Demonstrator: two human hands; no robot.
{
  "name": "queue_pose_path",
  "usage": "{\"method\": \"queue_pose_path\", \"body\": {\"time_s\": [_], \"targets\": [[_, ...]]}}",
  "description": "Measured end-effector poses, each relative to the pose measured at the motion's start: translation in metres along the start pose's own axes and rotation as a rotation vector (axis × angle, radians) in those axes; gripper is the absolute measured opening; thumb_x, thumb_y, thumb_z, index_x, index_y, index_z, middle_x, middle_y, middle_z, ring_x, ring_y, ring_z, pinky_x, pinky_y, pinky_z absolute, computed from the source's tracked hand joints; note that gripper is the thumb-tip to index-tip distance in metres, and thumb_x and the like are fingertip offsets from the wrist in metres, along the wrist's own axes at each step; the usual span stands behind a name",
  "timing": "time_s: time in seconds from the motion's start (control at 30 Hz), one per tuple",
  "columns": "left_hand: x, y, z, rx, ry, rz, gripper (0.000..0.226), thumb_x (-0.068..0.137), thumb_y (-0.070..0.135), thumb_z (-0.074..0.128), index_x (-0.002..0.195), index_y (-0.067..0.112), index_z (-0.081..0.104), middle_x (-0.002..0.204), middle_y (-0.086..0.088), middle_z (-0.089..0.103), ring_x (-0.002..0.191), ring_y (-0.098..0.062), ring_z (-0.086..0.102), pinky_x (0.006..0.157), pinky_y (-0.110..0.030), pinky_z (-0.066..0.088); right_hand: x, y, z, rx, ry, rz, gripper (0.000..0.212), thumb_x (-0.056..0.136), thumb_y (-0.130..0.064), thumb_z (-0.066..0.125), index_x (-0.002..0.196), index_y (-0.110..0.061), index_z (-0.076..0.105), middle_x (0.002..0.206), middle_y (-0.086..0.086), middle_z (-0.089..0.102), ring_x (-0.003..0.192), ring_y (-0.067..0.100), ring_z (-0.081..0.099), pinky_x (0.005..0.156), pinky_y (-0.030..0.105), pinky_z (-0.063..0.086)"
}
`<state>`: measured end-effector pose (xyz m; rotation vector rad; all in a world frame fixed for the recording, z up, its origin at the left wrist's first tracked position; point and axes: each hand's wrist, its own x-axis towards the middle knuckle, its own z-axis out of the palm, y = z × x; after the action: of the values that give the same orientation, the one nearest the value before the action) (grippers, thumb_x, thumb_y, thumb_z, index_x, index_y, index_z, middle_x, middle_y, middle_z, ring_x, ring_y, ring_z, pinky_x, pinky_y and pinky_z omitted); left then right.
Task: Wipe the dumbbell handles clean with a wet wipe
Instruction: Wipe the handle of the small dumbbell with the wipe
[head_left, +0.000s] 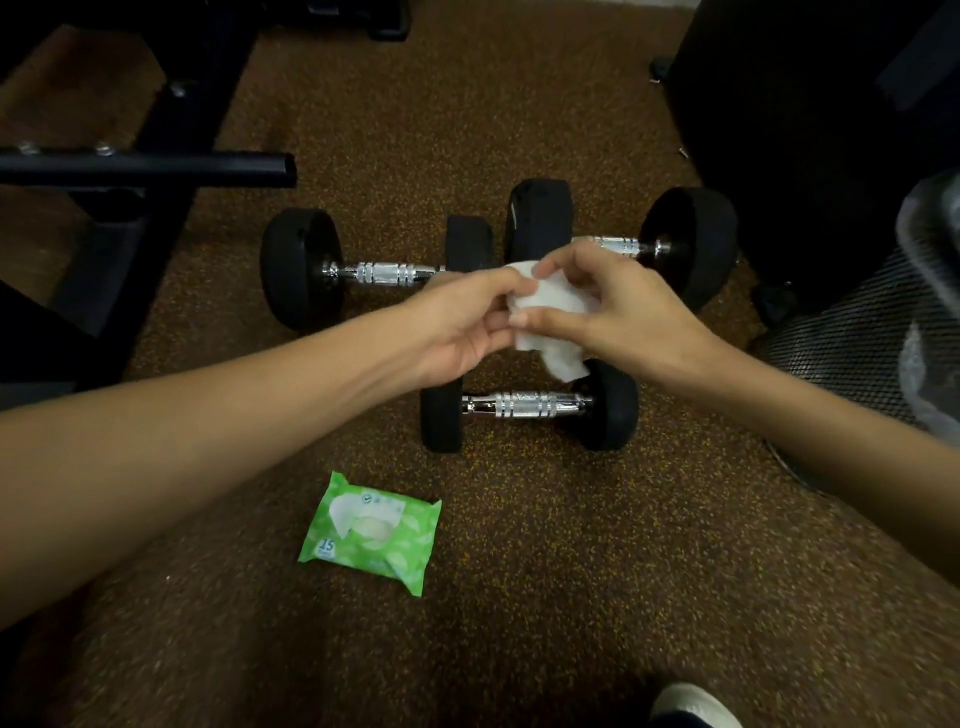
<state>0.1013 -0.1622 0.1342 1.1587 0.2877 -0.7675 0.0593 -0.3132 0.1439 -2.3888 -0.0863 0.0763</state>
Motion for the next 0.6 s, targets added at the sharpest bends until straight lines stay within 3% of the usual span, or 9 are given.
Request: {"method": "queue_pose_path", "body": {"time_s": [0.17,0.27,0.33,0.4,0.47,0.53,0.6], "targets": [[0.008,-0.009,0.014,0.177,0.002,-0.02,0.027,0.089,0.014,0.06,0.113,0.004,0.061,0.111,-0.018,0.067,0.099,-0.026,0.066,0.078,-0.036,0.058,0.012,0.02,-0.001,-0.028,0.012,0.009,0.03,0.075,-0.04,0.075,0.093,-0.019,0.065,0.089,-0.006,0.069,0.086,0.007,0.063,0.072,0.023,0.049],[0.016,-0.022,0.002,0.495,0.022,0.037,0.026,0.089,0.034,0.06,0.107,0.016,0.065,0.111,-0.006,0.068,0.108,-0.02,0.062,0.09,-0.036,0.05,0.015,0.039,-0.004,-0.085,-0.036,0.067,0.025,0.074,-0.04,0.075,0.081,-0.018,0.065,0.079,-0.008,0.067,0.075,0.003,0.058,0.061,0.017,0.042],[0.02,-0.028,-0.017,0.759,0.093,0.178,0.032,0.085,0.043,0.064,0.107,0.02,0.064,0.113,-0.003,0.066,0.111,-0.018,0.059,0.084,-0.028,0.045,0.015,0.051,-0.002,-0.089,-0.075,0.102,0.021,0.076,-0.037,0.075,0.082,-0.019,0.066,0.08,-0.007,0.067,0.076,0.003,0.059,0.063,0.017,0.043],[0.024,-0.035,-0.042,1.053,0.125,0.264,0.054,0.076,0.048,0.071,0.121,0.023,0.056,0.124,0.0,0.055,0.119,-0.015,0.052,0.089,-0.026,0.041,0.014,0.058,0.003,-0.069,-0.114,0.093,0.016,0.079,-0.03,0.073,0.092,-0.022,0.067,0.087,-0.005,0.07,0.084,0.007,0.064,0.071,0.021,0.048],[0.026,-0.047,-0.063,1.245,0.098,0.199,0.089,0.067,0.051,0.077,0.141,0.027,0.034,0.142,-0.003,0.034,0.132,-0.018,0.036,0.102,-0.03,0.034,0.017,0.06,0.01,-0.079,-0.143,0.062,0.017,0.083,-0.024,0.07,0.1,-0.025,0.07,0.095,-0.005,0.071,0.088,0.004,0.062,0.074,0.014,0.048],[0.025,-0.064,-0.077,1.255,0.066,0.127,0.113,0.061,0.049,0.081,0.149,0.028,0.014,0.152,-0.004,0.017,0.139,-0.022,0.024,0.11,-0.036,0.027,0.023,0.058,0.019,-0.116,-0.172,0.043,0.019,0.085,-0.018,0.068,0.103,-0.022,0.073,0.094,-0.007,0.068,0.079,-0.004,0.056,0.062,0.0,0.04],[0.028,-0.084,-0.082,1.199,0.056,0.154,0.121,0.059,0.046,0.084,0.15,0.025,0.007,0.153,0.0,0.009,0.142,-0.021,0.017,0.113,-0.035,0.021,0.032,0.055,0.03,-0.139,-0.206,0.051,0.02,0.085,-0.016,0.067,0.104,-0.02,0.073,0.091,-0.008,0.065,0.077,-0.004,0.053,0.053,-0.004,0.034]]}}
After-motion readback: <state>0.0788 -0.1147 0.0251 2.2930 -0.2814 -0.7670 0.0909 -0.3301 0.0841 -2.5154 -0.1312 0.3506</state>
